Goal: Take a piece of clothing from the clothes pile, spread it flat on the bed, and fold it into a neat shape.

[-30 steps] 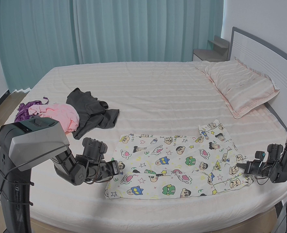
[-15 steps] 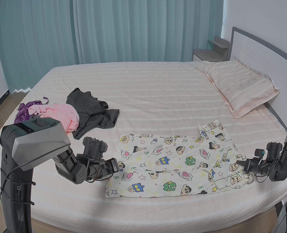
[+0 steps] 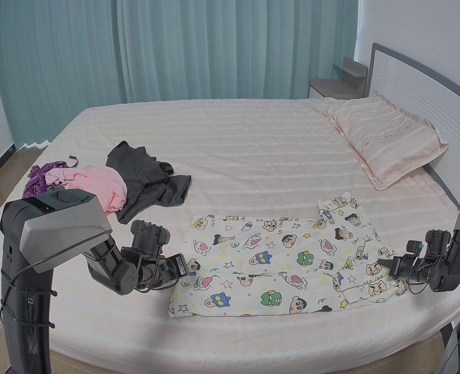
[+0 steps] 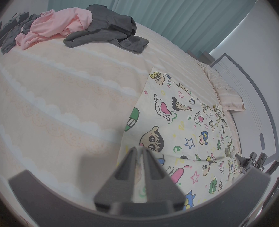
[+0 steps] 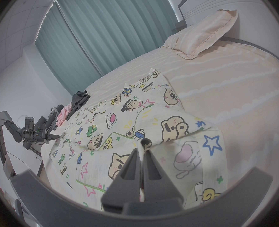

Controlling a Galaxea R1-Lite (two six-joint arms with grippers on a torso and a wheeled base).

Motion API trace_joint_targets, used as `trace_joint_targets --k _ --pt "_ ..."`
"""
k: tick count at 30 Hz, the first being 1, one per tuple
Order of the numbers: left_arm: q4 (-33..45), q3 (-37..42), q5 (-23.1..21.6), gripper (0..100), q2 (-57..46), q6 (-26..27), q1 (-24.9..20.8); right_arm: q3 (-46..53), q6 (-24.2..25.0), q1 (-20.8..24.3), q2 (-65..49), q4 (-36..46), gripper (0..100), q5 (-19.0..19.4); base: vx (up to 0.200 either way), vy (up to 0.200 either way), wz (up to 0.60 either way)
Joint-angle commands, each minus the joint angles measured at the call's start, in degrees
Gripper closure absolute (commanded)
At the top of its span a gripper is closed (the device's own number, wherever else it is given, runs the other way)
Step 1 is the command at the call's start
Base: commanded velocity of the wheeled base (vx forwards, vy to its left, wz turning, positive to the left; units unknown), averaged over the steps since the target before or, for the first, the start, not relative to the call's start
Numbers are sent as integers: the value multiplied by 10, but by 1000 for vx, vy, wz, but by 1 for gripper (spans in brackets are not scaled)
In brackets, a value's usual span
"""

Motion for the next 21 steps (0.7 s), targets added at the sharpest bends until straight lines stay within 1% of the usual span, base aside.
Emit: trace_joint_targets --k 1,2,3,6,7,9,10,13,14,18,19,21 --pt "0 -1 0 0 1 -1 0 -4 0 2 3 0 100 1 0 0 0" --pt "0 -1 0 0 1 -1 0 -6 0 3 7 0 100 0 0 0 0" --pt "0 -1 0 0 1 -1 0 -7 1 3 8 0 0 0 0 0 0" --pt "0 0 0 0 -1 -1 0 -8 8 3 9 -1 0 -1 0 0 0" --pt "1 4 0 0 -3 -1 1 -7 19 -1 4 -3 0 -2 0 0 0" --pt "1 5 0 0 -4 -1 1 -7 19 -1 4 -4 0 -2 0 0 0" --pt "2 15 -1 0 -23 -1 10 -4 35 -9 -11 -15 0 -4 0 0 0" --pt "5 36 -3 0 -62 -1 19 4 55 -27 -36 -27 0 -10 0 0 0" --pt "6 37 -4 0 -65 -1 19 5 56 -29 -36 -27 0 -11 0 0 0" --pt "13 80 -11 0 -129 -3 35 32 63 -56 -76 -29 0 -12 0 0 0" --pt "12 88 -13 0 -138 -9 38 38 63 -61 -81 -29 0 -12 0 0 0" --pt "10 99 -13 0 -151 -43 38 44 63 -69 -92 -30 0 -12 0 0 0"
